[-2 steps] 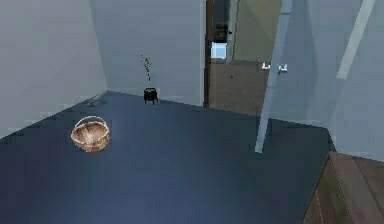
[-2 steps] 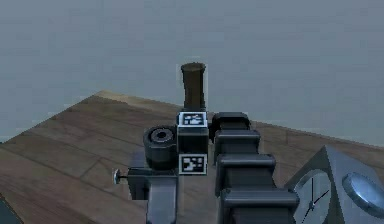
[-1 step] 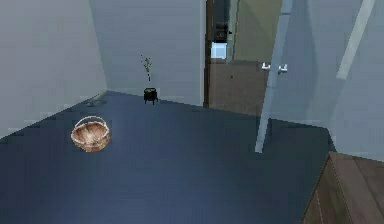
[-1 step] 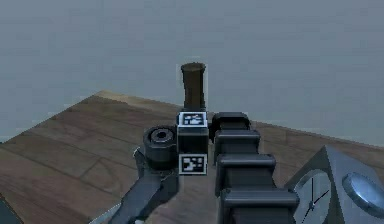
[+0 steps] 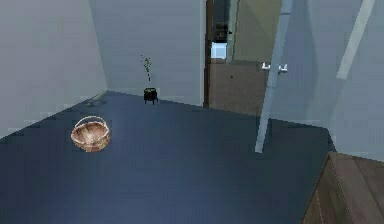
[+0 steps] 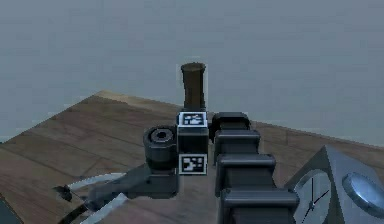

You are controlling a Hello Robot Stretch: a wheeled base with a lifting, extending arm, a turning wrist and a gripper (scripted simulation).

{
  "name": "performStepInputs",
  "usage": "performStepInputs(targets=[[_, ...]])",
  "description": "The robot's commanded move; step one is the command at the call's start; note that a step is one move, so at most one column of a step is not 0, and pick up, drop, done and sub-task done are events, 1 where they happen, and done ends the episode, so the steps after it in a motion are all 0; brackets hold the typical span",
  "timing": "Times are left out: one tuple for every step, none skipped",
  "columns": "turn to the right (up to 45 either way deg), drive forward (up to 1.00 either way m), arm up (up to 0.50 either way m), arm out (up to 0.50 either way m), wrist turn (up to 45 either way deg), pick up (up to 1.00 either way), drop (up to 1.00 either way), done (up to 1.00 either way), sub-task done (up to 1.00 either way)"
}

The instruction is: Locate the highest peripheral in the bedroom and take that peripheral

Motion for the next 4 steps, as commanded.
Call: performStepInputs(targets=[[0.0, 0.00, 0.00, 0.00, 45.0, 0.00, 0.00, 0.00, 0.00], [0.0, 0.00, 0.00, 0.00, 42.0, 0.00, 0.00, 0.00, 0.00], [0.0, 0.00, -0.12, 0.00, 0.0, 0.00, 0.00, 0.00, 0.00], [0.0, 0.00, 0.00, 0.00, 0.0, 1.00, 0.00, 0.00, 0.00]])
